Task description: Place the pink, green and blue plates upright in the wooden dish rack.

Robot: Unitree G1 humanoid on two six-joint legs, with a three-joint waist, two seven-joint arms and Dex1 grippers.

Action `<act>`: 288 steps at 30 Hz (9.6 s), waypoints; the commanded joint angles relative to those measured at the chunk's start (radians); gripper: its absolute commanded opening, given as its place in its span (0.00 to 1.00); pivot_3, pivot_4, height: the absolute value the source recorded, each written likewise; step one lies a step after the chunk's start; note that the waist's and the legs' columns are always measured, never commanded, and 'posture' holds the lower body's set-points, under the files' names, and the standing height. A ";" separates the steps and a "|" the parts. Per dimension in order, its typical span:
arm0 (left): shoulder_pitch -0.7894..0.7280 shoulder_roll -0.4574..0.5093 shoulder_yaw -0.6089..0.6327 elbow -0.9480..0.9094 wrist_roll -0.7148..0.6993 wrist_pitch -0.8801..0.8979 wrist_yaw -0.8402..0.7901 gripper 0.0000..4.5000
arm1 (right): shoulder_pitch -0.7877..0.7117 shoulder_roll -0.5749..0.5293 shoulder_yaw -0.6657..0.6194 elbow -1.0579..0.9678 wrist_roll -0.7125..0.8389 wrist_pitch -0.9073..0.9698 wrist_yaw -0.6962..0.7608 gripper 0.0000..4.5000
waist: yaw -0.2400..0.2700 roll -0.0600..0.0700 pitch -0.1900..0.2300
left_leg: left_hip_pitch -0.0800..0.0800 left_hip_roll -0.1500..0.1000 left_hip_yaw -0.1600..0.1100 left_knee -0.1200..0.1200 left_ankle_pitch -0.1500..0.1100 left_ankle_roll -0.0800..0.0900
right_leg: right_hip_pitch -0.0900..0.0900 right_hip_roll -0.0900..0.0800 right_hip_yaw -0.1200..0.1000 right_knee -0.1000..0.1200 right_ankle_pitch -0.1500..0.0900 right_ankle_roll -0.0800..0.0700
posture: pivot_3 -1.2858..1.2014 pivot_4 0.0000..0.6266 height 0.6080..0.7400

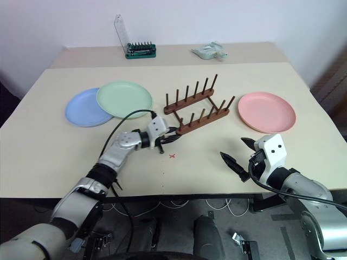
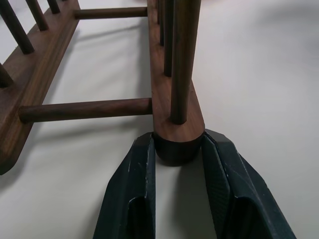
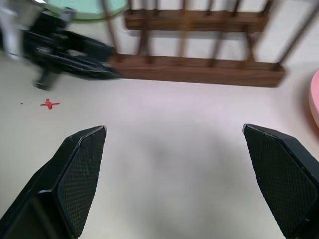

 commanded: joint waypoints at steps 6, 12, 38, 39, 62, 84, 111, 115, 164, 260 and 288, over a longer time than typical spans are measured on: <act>0.021 0.074 -0.009 -0.128 -0.117 0.062 -0.341 0.16 | 0.025 -0.014 0.023 0.001 -0.028 -0.036 0.043 1.00 | 0.021 0.000 0.000 | -0.003 -0.002 -0.001 0.002 0.000 0.000 | 0.000 -0.001 0.000 -0.002 0.000 0.000 | 0.52 0.24 1.00; -0.065 -0.002 -0.016 0.011 -0.064 0.016 -0.305 0.16 | 0.049 -0.007 0.025 0.023 -0.061 -0.072 0.063 1.00 | 0.027 0.000 0.000 | -0.003 -0.002 -0.001 0.002 0.000 0.001 | 0.000 -0.001 0.000 -0.002 0.000 0.000 | 0.52 0.24 1.00; 0.184 0.054 -0.065 -0.482 -0.108 0.418 -0.237 0.04 | -0.091 -0.012 0.172 0.273 -0.328 -0.137 -0.008 0.02 | 0.011 0.001 0.000 | -0.002 -0.002 -0.001 0.002 0.000 0.001 | 0.000 -0.001 0.001 0.000 0.000 0.000 | 0.52 0.24 1.00; 0.180 0.037 -0.078 -0.468 -0.082 0.412 -0.196 0.04 | -0.110 -0.012 0.185 0.292 -0.345 -0.135 -0.016 0.02 | 0.010 0.001 0.000 | -0.002 -0.002 -0.001 0.002 0.000 0.001 | 0.000 -0.001 0.001 -0.001 0.000 0.000 | 0.52 0.24 1.00; 0.083 -0.091 -0.012 -0.176 0.051 0.231 0.259 0.04 | -0.461 0.055 0.314 0.631 -0.542 -0.217 -0.143 0.02 | 0.003 0.000 0.000 | 0.008 -0.001 0.001 0.000 0.000 0.000 | 0.008 -0.001 0.001 -0.001 0.000 0.000 | 0.52 0.24 1.00; 0.190 -0.037 -0.002 -0.382 -0.104 0.261 0.025 0.04 | -0.324 -0.071 0.126 0.421 -0.424 -0.187 -0.005 0.30 | 0.002 0.001 0.000 | 0.007 -0.002 0.000 -0.002 -0.001 0.001 | 0.006 -0.001 0.001 -0.002 0.000 0.000 | 0.52 0.24 1.00; 0.233 0.070 0.006 -0.659 -0.231 0.425 -0.093 0.04 | -0.560 -0.201 0.327 0.951 -0.716 -0.502 -0.073 0.01 | 0.003 0.002 0.001 | 0.006 -0.001 0.002 -0.002 -0.001 0.001 | 0.006 -0.002 0.001 -0.003 0.000 0.000 | 0.52 0.24 1.00; 0.228 0.070 0.003 -0.645 -0.223 0.413 -0.091 0.04 | -0.511 -0.221 0.296 0.882 -0.718 -0.504 -0.091 0.00 | 0.004 0.002 0.001 | 0.005 -0.001 0.002 -0.002 -0.001 0.001 | 0.006 -0.002 0.001 -0.004 0.000 0.000 | 0.52 0.24 1.00; 0.282 0.095 0.075 -0.746 -0.376 0.483 -0.101 0.04 | -0.842 -0.026 -0.119 0.710 0.499 0.312 0.034 0.31 | 0.002 0.006 0.004 | -0.006 -0.001 0.001 0.001 -0.001 0.002 | -0.005 -0.002 0.001 -0.001 0.001 -0.001 | 0.52 0.24 1.00; -0.041 -0.189 0.395 -0.913 -0.415 0.464 0.756 0.00 | -1.005 0.118 0.715 0.464 -1.043 -0.643 -0.042 0.46 | 0.000 -0.006 0.008 | -0.007 -0.002 0.001 0.002 0.004 -0.008 | -0.010 -0.002 0.001 0.004 0.002 -0.001 | 0.52 0.24 1.00; 0.179 0.112 0.418 -0.714 -0.385 0.451 0.567 0.99 | -0.958 0.325 0.330 0.195 -0.308 -0.148 0.076 0.00 | 0.009 -0.006 0.008 | -0.007 -0.002 -0.002 0.001 0.003 -0.006 | -0.009 -0.001 0.001 0.004 0.002 -0.001 | 0.52 0.24 1.00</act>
